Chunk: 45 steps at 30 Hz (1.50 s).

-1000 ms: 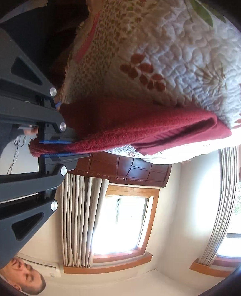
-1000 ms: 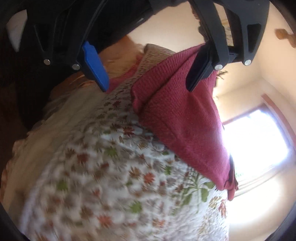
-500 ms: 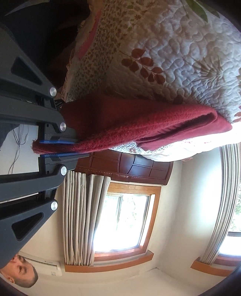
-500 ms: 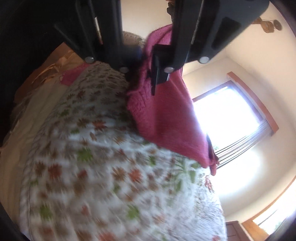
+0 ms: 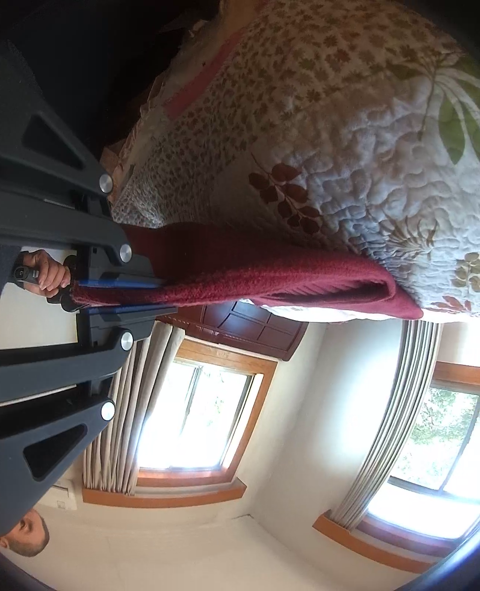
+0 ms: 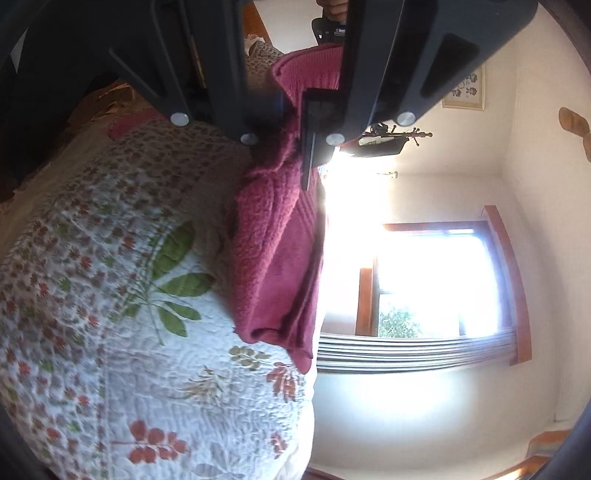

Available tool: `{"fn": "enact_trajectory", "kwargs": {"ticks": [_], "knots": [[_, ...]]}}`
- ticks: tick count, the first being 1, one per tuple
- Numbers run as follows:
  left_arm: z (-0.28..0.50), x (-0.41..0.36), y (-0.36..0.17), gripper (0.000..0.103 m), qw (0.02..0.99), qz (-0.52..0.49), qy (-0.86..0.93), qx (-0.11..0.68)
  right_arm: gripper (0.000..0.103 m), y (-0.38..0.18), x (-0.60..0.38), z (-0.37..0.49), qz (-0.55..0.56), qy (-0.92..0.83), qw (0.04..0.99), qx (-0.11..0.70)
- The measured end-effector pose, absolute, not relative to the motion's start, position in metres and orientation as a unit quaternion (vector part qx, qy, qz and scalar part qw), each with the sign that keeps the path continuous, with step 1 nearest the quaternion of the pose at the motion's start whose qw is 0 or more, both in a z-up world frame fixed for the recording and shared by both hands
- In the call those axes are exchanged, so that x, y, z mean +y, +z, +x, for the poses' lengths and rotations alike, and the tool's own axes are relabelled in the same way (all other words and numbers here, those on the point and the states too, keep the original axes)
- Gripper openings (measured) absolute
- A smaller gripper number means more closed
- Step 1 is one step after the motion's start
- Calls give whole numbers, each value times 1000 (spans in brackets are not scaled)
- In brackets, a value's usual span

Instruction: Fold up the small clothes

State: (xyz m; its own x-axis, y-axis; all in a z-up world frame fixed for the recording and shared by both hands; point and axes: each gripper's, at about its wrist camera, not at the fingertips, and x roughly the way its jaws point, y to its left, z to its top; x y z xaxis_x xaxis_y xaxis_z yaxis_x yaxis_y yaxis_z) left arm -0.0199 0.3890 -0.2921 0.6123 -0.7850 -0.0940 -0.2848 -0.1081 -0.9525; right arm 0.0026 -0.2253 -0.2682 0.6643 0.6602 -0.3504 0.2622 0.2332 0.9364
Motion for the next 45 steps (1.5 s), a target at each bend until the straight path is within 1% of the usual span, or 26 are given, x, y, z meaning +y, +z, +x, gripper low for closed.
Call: {"fn": "enact_trajectory", "kwargs": {"ticks": [7, 14, 20, 26, 27, 28, 29, 30, 31, 32, 33, 35, 37, 39, 42, 45], "knots": [[18, 395, -275, 7, 539, -744, -242, 312, 5, -222, -229, 50, 570, 175, 707, 380], [86, 407, -273, 7, 541, -761, -216, 287, 5, -200, -224, 136, 531, 188, 719, 406], [156, 416, -288, 7, 542, -769, -176, 290, 5, -213, -213, 222, 496, 180, 715, 459], [215, 414, -313, 7, 546, -769, -123, 308, 6, -253, -202, 296, 464, 155, 701, 519], [223, 413, -317, 7, 545, -771, -112, 311, 10, -261, -201, 306, 464, 152, 695, 528], [230, 413, -321, 9, 543, -773, -101, 312, 12, -268, -200, 314, 463, 150, 688, 537], [235, 412, -325, 16, 542, -775, -94, 313, 18, -272, -200, 321, 463, 150, 684, 543], [240, 413, -326, 24, 542, -776, -85, 312, 19, -272, -201, 327, 459, 151, 686, 544], [242, 414, -325, 29, 546, -774, -76, 310, 19, -269, -203, 332, 457, 154, 689, 541], [245, 415, -322, 37, 552, -771, -70, 310, 22, -266, -206, 337, 458, 162, 690, 537], [247, 417, -318, 43, 559, -766, -68, 309, 30, -261, -211, 341, 459, 170, 689, 534], [247, 420, -305, 46, 577, -753, -64, 309, 34, -246, -222, 347, 447, 186, 702, 523], [242, 420, -286, 53, 606, -727, -64, 315, 36, -234, -234, 352, 427, 202, 714, 517], [237, 416, -262, 64, 651, -677, -58, 337, 36, -228, -246, 355, 397, 215, 727, 518], [236, 404, -229, 74, 726, -565, -35, 390, 36, -229, -250, 356, 318, 230, 752, 529], [248, 391, -214, 78, 768, -458, -23, 447, 37, -249, -243, 351, 274, 242, 747, 556]]}}
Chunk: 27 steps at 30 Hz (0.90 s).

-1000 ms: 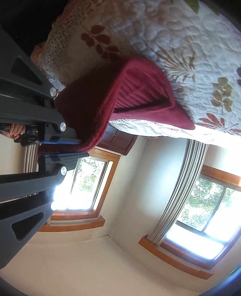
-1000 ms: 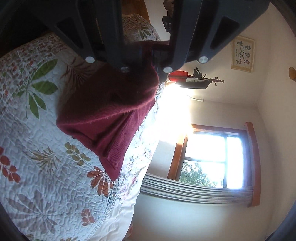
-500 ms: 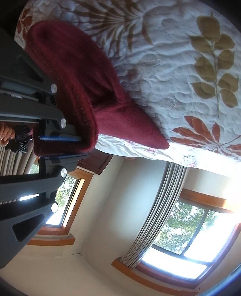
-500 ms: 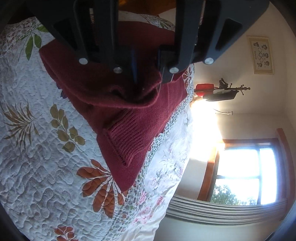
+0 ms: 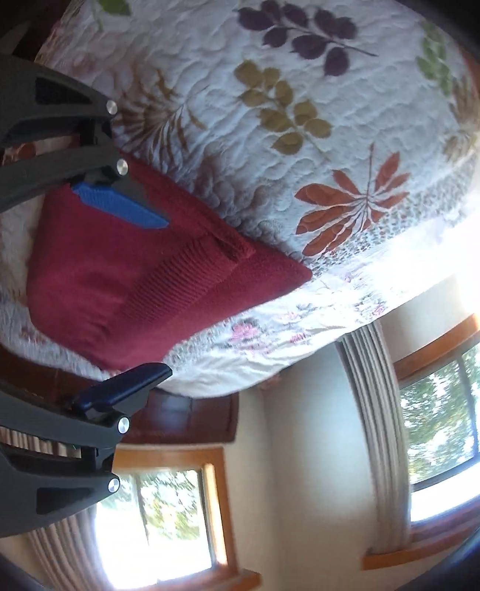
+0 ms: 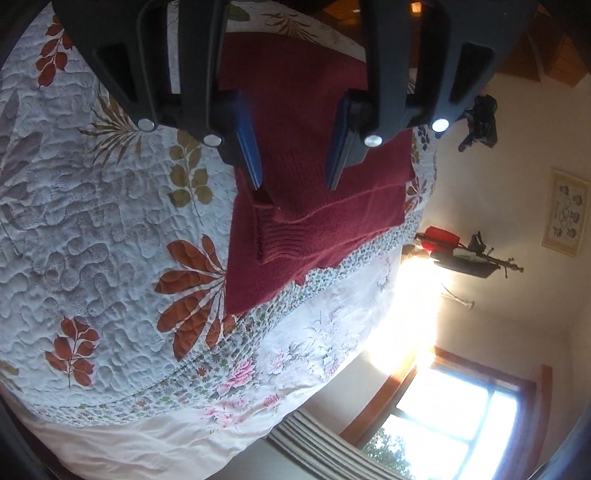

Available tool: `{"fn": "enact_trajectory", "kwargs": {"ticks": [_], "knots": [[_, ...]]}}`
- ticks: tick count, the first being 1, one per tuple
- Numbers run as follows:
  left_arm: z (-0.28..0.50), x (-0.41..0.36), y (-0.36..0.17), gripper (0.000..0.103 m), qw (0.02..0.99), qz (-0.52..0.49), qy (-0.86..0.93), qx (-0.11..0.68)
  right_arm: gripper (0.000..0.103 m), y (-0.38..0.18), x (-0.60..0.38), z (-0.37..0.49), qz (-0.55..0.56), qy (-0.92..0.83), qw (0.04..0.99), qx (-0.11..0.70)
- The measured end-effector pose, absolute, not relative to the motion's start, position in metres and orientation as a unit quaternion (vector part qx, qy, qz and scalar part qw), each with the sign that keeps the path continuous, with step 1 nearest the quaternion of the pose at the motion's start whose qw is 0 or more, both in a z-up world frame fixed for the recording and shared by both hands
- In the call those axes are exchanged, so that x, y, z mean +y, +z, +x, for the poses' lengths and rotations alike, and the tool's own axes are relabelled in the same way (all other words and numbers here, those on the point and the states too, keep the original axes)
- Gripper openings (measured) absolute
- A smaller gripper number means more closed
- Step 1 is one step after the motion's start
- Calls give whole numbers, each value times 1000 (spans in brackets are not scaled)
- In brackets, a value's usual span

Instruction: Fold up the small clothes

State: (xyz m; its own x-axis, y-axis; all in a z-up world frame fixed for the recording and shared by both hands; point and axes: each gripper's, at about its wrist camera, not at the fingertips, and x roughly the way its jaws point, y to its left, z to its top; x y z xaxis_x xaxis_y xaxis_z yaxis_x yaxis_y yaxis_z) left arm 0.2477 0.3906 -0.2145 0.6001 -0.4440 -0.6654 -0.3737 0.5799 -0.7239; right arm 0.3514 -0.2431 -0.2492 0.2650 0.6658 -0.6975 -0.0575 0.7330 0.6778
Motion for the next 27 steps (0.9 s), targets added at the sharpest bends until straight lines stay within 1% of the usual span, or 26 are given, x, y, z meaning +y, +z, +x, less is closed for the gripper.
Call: {"fn": "enact_trajectory", "kwargs": {"ticks": [1, 3, 8, 14, 16, 18, 19, 20, 21, 22, 23, 24, 25, 26, 27], "knots": [[253, 388, -214, 79, 779, -422, -18, 463, 40, -256, -239, 350, 263, 248, 743, 563], [266, 383, -218, 81, 789, -367, -14, 492, 50, -268, -229, 346, 242, 250, 743, 571], [283, 382, -262, 82, 776, -312, -28, 548, 53, -288, -213, 349, 220, 229, 745, 586], [305, 374, -280, 82, 767, -264, -61, 581, 59, -295, -203, 354, 217, 220, 741, 596], [307, 372, -281, 77, 767, -248, -61, 589, 59, -297, -198, 356, 218, 216, 740, 599], [306, 370, -281, 50, 763, -236, -65, 599, 59, -299, -192, 356, 215, 215, 740, 600], [306, 369, -279, 43, 762, -229, -64, 602, 59, -300, -188, 355, 206, 213, 743, 600], [306, 367, -279, 41, 765, -220, -64, 602, 59, -299, -183, 354, 196, 215, 745, 600], [305, 364, -277, 33, 768, -210, -66, 602, 54, -299, -179, 353, 188, 216, 748, 599], [305, 361, -276, 28, 770, -197, -64, 603, 49, -297, -177, 351, 182, 218, 749, 598], [307, 360, -276, 21, 773, -189, -61, 602, 38, -296, -174, 350, 177, 222, 749, 598], [307, 358, -272, 17, 776, -187, -62, 599, 27, -293, -172, 348, 173, 226, 750, 596], [305, 358, -269, 14, 780, -187, -61, 594, 22, -290, -171, 347, 169, 228, 753, 594], [303, 358, -264, 13, 785, -188, -59, 588, 17, -288, -171, 345, 164, 230, 756, 590], [301, 360, -260, 12, 789, -188, -59, 582, 16, -287, -170, 345, 162, 230, 759, 587]]}}
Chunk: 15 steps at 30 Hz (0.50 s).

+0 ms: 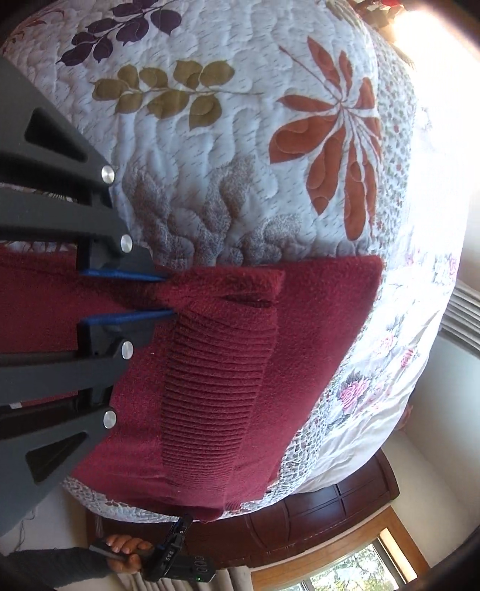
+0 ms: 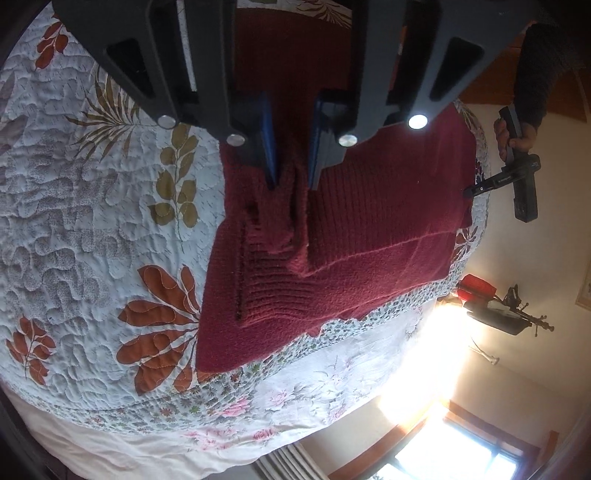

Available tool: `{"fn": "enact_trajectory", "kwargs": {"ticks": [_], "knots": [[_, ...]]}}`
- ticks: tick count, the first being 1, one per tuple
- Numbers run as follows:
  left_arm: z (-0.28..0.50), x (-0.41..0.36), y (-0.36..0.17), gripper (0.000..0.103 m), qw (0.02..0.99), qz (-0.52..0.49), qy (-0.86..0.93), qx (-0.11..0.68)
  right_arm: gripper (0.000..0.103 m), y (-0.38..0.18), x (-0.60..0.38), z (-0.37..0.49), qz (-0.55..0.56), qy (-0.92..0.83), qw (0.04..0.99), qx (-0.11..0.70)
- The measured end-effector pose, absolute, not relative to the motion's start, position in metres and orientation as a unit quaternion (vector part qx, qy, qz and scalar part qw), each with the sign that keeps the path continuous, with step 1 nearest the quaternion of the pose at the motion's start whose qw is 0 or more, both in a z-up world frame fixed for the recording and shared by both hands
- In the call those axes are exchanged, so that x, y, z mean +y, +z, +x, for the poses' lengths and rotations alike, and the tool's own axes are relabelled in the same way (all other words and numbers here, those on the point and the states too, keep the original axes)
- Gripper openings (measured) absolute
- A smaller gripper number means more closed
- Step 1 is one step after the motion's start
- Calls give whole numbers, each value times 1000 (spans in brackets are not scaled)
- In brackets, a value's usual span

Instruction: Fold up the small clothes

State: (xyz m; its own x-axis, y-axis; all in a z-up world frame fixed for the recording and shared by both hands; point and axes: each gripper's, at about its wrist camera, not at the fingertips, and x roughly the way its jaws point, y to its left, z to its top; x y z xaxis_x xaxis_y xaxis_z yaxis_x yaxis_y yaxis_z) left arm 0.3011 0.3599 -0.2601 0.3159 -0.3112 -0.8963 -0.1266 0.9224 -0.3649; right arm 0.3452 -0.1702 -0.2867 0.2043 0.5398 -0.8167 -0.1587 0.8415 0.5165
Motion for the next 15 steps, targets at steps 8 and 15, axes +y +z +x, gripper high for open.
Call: {"fn": "enact_trajectory", "kwargs": {"ticks": [8, 15], "knots": [[295, 354, -258, 12, 806, -175, -57, 563, 32, -294, -175, 346, 154, 215, 768, 583], [279, 349, -233, 9, 836, -178, -34, 518, 7, -273, -173, 338, 136, 196, 789, 566]]}}
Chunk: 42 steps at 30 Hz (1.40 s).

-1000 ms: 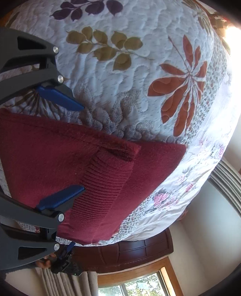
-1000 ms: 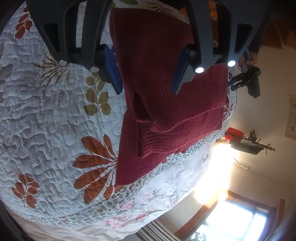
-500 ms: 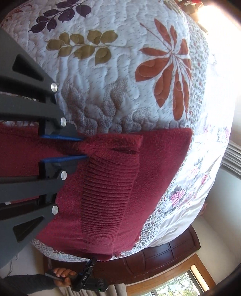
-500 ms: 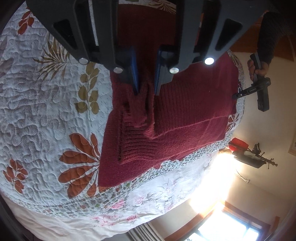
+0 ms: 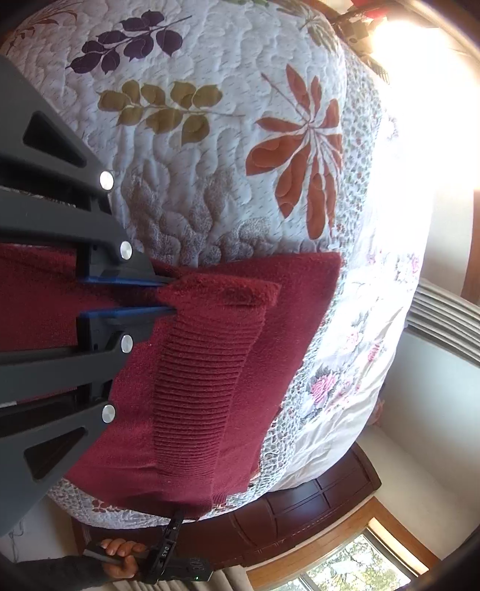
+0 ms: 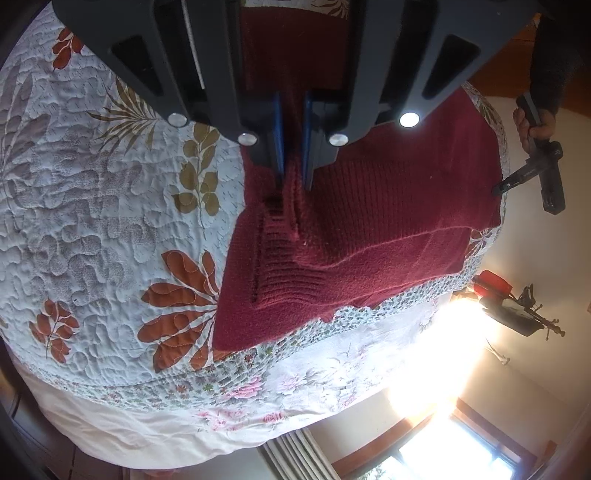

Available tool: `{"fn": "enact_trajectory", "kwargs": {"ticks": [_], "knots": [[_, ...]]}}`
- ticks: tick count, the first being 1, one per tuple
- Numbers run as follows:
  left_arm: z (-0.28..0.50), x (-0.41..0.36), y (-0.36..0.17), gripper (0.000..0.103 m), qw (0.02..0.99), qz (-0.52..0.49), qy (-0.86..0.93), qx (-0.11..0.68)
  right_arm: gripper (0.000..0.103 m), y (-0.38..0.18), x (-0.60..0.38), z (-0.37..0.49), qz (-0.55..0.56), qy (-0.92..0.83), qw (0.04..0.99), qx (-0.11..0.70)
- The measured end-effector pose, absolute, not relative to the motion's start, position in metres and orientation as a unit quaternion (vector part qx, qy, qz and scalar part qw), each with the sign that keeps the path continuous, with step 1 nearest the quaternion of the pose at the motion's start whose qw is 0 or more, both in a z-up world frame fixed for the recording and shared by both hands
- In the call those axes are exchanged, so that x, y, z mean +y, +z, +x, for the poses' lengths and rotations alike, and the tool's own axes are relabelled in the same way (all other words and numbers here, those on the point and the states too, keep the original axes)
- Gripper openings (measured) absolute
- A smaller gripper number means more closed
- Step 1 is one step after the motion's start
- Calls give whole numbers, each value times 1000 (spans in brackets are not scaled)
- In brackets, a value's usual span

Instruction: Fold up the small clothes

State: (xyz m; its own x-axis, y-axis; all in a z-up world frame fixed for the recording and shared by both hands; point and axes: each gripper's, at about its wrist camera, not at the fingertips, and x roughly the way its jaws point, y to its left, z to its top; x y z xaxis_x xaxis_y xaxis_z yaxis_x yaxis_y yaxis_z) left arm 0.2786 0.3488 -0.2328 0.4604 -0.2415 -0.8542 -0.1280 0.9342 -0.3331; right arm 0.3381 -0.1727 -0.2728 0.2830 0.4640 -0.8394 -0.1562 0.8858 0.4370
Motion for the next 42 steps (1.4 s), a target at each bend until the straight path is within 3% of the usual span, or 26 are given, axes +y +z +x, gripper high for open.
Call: {"fn": "enact_trajectory", "kwargs": {"ticks": [11, 19, 28, 42], "knots": [[260, 342, -133, 8, 890, -185, -49, 413, 7, -175, -175, 318, 135, 219, 842, 475], [321, 354, -91, 8, 911, -169, -73, 370, 7, -134, -180, 381, 137, 219, 867, 426], [440, 372, -131, 8, 883, -198, -78, 418, 6, -161, -178, 489, 159, 190, 857, 451], [533, 392, -310, 7, 728, -266, -11, 632, 7, -320, -166, 567, 146, 109, 748, 638]]}}
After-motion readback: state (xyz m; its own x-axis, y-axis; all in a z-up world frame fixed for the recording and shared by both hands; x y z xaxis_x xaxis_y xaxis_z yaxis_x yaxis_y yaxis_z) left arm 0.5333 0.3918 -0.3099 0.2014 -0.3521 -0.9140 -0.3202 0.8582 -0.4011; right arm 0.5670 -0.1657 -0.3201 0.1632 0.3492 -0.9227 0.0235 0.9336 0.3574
